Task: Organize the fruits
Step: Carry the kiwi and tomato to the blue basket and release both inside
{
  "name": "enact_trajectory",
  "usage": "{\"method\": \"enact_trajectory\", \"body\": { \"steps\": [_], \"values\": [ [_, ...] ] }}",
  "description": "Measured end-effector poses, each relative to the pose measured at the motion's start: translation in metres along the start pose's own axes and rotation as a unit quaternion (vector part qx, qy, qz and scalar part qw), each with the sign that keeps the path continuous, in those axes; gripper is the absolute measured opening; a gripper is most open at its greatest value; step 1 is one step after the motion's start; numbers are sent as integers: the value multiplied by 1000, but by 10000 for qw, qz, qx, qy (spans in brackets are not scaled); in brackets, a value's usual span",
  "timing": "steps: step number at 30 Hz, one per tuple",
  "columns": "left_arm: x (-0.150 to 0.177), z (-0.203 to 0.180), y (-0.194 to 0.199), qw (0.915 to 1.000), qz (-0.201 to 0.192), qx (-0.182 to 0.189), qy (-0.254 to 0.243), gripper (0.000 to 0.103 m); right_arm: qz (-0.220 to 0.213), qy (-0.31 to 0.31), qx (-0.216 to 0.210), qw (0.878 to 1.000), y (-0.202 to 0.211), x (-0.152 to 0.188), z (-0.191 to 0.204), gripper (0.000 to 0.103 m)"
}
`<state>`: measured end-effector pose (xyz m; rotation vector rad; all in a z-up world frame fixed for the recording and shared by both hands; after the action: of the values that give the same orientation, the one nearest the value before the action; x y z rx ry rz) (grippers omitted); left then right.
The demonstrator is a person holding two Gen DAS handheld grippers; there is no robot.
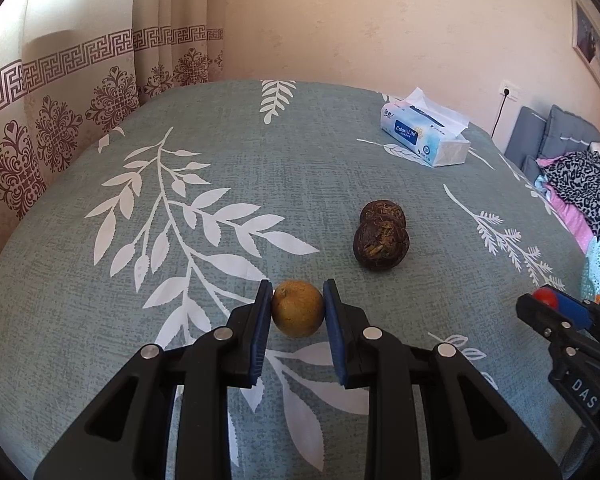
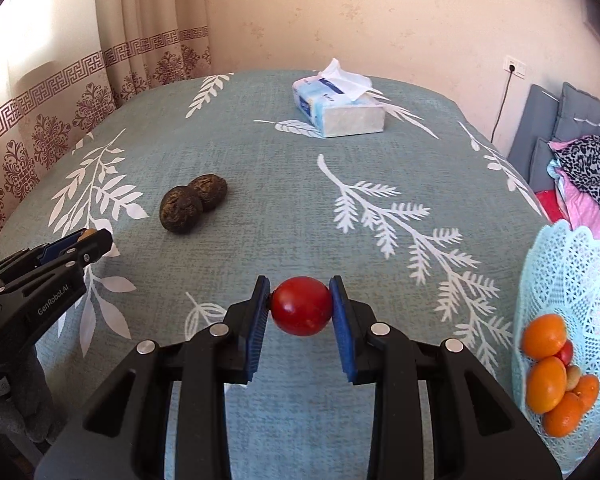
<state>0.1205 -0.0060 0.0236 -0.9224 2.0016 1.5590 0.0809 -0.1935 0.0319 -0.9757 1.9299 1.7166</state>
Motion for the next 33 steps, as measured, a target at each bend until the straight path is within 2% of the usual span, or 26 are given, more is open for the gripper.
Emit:
{"method": "enact_trajectory", "body": {
  "steps": [10,19,27,31,33],
  "values": [
    [4,-4,3,9999,-64,40,-79,26,-76,-864,664,9940,44,34,-75,31],
    [6,-6,5,9998,-125,29,-132,26,-85,-1625,1208,9792,75,75,-137,31],
    [6,-5,5,9998,-147,34,-90,26,-126,-2156,1283,9679,90,102,-175,32],
    [8,-9,10,9997,-184,-12,-161,26,-223,-2268,1239,9658,96,108,-182,46],
    [10,-12,16,9998,-133,79,-152,26,-293,-2283,1230,9654,101,110,-186,46]
  ]
}}
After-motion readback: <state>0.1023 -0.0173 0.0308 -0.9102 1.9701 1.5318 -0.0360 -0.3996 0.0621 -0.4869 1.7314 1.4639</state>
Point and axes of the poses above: each gripper's, at about its wrist camera, not at the fingertips, and y roughly against the way its jaws point, z to its left, x to its underside, the point moved 1 cm from there along -y, roughly the way its jaws point, and after that the axes turned 15 degrees about y, right-handed, at the moved point
